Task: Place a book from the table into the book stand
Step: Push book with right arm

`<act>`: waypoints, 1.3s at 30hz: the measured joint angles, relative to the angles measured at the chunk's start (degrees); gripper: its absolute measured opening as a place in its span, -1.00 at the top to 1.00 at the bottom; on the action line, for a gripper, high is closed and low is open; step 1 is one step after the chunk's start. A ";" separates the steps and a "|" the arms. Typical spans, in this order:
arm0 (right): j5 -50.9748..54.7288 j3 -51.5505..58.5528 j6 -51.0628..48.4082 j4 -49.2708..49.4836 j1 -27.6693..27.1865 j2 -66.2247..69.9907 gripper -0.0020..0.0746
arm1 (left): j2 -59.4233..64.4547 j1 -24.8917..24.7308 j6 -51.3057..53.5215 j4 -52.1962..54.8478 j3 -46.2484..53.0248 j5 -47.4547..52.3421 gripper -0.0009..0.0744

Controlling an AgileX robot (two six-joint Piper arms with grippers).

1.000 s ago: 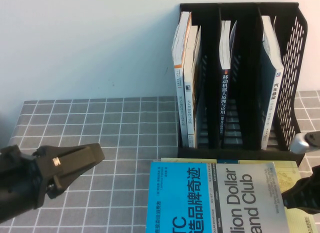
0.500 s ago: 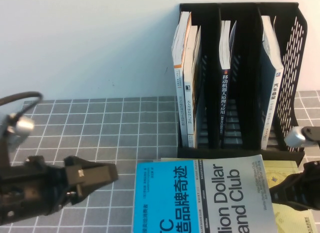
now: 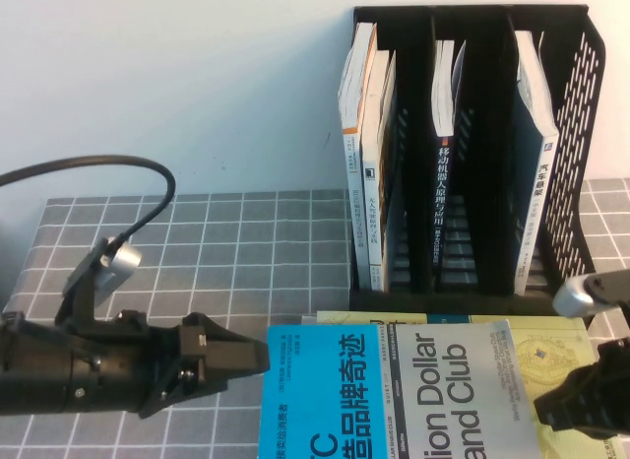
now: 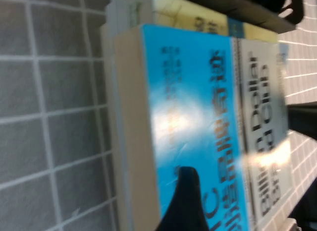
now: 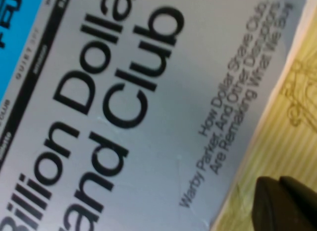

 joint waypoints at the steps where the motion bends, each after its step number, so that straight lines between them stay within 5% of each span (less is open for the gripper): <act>1: -0.13 0.48 -0.02 0.10 0.00 0.00 0.96 | 0.10 0.00 1.48 -1.01 0.00 0.47 -0.45; 10: -0.40 1.27 0.25 0.33 0.00 0.00 0.96 | 0.31 0.00 18.13 -9.99 -0.13 15.72 -0.36; 21: -0.40 1.40 0.25 1.29 0.00 0.00 0.96 | 2.21 3.48 8.69 -3.63 -1.07 9.49 -0.35; 31: -0.03 1.50 0.25 2.57 0.00 0.00 0.96 | 15.06 9.44 12.46 -4.67 -1.29 17.08 -0.36; 39: 0.86 1.44 0.01 4.84 0.00 0.00 0.96 | 24.93 9.46 15.35 -6.43 -2.28 17.57 -0.63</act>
